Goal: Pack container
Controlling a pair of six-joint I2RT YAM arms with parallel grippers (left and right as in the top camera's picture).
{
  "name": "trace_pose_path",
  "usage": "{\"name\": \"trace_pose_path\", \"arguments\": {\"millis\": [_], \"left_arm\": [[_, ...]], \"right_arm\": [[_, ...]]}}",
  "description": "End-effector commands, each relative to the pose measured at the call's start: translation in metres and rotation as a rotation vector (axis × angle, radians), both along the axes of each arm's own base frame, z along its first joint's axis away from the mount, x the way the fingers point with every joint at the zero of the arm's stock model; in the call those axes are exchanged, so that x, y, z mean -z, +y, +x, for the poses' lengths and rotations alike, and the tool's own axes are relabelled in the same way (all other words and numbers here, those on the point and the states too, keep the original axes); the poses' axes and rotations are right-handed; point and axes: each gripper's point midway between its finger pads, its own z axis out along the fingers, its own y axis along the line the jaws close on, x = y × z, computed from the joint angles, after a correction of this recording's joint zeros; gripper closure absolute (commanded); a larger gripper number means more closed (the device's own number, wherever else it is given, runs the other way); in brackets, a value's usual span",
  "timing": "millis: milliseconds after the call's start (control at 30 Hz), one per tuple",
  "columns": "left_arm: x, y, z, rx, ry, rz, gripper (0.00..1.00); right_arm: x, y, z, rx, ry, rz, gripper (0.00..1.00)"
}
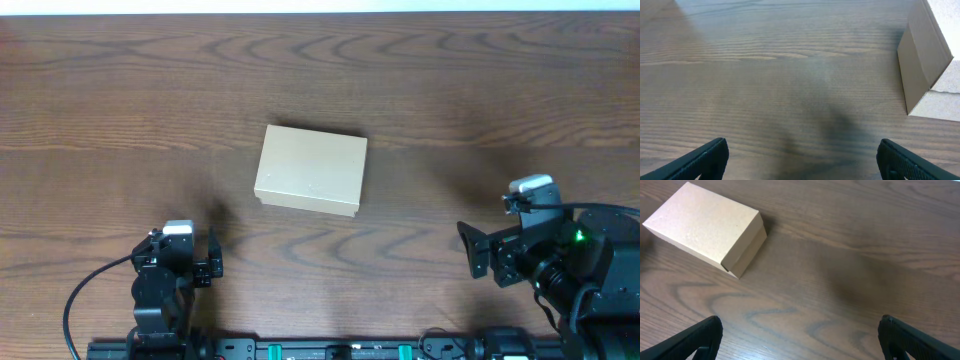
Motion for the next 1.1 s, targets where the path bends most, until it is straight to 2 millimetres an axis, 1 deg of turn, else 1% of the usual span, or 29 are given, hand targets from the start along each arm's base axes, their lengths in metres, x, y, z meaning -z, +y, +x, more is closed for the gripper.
{"name": "trace_pose_path", "arguments": {"millis": [0, 100, 133, 200, 300, 400, 500, 600, 633, 700, 867, 967, 1067], "left_arm": [[0.004, 0.003, 0.0, -0.011, 0.005, 0.018, 0.04], [0.004, 0.003, 0.0, -0.012, 0.005, 0.018, 0.05], [0.004, 0.003, 0.0, -0.012, 0.005, 0.018, 0.04], [0.004, 0.003, 0.0, -0.012, 0.005, 0.018, 0.05], [0.004, 0.003, 0.0, -0.012, 0.005, 0.018, 0.05], [0.004, 0.003, 0.0, -0.012, 0.005, 0.018, 0.05], [0.004, 0.003, 0.0, -0.012, 0.005, 0.018, 0.04], [0.004, 0.003, 0.0, -0.011, 0.005, 0.018, 0.05], [0.004, 0.003, 0.0, -0.011, 0.005, 0.018, 0.05], [0.004, 0.003, 0.0, -0.012, 0.005, 0.018, 0.05], [0.004, 0.003, 0.0, -0.011, 0.005, 0.018, 0.05], [0.004, 0.003, 0.0, -0.012, 0.005, 0.018, 0.04], [0.004, 0.003, 0.0, -0.011, 0.005, 0.018, 0.04]], "right_arm": [[0.0, -0.004, 0.0, 0.025, -0.005, 0.003, 0.01], [-0.004, -0.008, -0.002, 0.035, -0.034, -0.029, 0.01], [-0.004, -0.008, -0.004, 0.015, -0.041, -0.051, 0.01], [0.001, -0.008, -0.006, -0.032, -0.052, -0.102, 0.01], [0.015, -0.008, -0.003, -0.073, -0.091, -0.151, 0.01], [0.034, -0.008, 0.001, -0.07, -0.138, -0.152, 0.01], [0.069, -0.006, 0.003, -0.074, -0.221, -0.146, 0.01], [0.1, -0.004, -0.004, -0.079, -0.253, -0.142, 0.01], [0.107, -0.004, -0.006, -0.079, -0.256, -0.142, 0.01], [0.118, -0.004, -0.007, -0.079, -0.259, -0.142, 0.01], [0.138, -0.003, -0.008, -0.083, -0.266, -0.138, 0.01], [0.148, 0.0, -0.007, -0.101, -0.247, -0.135, 0.01], [0.164, 0.004, -0.008, -0.124, -0.214, -0.131, 0.01]]}}
